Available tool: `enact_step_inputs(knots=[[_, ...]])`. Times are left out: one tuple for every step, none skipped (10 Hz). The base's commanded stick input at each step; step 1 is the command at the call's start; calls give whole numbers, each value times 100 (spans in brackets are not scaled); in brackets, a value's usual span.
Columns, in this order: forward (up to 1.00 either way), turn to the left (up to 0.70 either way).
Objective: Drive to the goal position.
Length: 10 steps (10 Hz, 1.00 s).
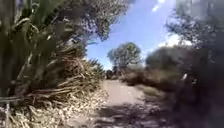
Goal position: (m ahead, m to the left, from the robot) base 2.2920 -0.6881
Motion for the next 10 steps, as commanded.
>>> enact_step_inputs(knots=[[100, -13], [100, -27], [100, -40], [100, -37], [100, -34], [100, 0], [100, 0], [100, 0], [100, 0], [100, 0]])
